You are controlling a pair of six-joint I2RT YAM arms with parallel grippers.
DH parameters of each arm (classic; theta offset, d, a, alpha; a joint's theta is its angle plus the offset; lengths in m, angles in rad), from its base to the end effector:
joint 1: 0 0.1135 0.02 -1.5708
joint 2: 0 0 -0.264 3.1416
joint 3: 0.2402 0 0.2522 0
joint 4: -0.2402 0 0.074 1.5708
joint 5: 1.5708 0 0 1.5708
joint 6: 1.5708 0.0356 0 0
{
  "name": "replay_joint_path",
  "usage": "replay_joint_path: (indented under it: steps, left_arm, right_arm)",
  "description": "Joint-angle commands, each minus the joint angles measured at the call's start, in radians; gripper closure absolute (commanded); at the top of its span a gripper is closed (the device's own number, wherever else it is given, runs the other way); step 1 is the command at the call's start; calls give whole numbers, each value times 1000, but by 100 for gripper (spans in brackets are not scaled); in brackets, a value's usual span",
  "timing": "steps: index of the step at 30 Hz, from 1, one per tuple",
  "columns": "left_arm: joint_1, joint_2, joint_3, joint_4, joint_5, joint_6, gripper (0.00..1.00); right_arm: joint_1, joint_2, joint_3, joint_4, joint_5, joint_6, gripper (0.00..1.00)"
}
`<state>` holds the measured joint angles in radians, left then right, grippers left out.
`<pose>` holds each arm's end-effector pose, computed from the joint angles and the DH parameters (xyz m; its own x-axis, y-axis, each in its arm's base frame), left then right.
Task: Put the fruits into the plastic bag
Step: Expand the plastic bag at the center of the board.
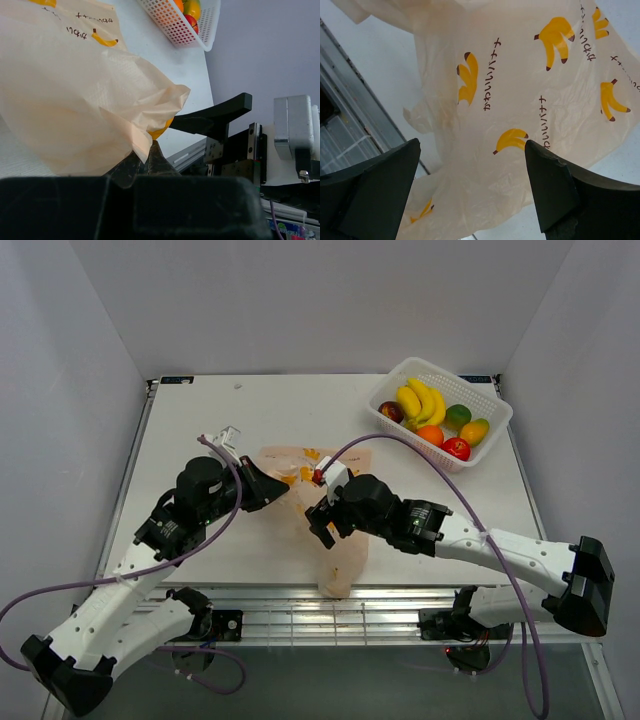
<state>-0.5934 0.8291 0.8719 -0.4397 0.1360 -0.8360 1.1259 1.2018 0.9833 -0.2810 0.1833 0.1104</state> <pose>0.1503 -0.1072 0.3363 -0.7028 -0.4126 -0.5794 0.2032 0.6642 -0.7194 0.1232 0.2433 0.3130 -0.2951 -0.3672 -0.8821 -0.7910 0.6118 0.0099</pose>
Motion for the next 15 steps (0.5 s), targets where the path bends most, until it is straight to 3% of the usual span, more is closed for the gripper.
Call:
replay_joint_path:
  steps: [1,9,13,15]
  left_arm:
    - [-8,-21,10,16,20,3,100]
    - [-9,-58,9,18,19,8,100]
    - [-9,-62,3,15,25,8,100]
    - [-9,-59,1,16,27,8,100]
  right_arm:
    - [26,41,2,101,117,17,10]
    - [40,107,18,125,283,45,7]
    - [40,151,21,143,254,34,0]
    - [40,163,28,155,197,31,6]
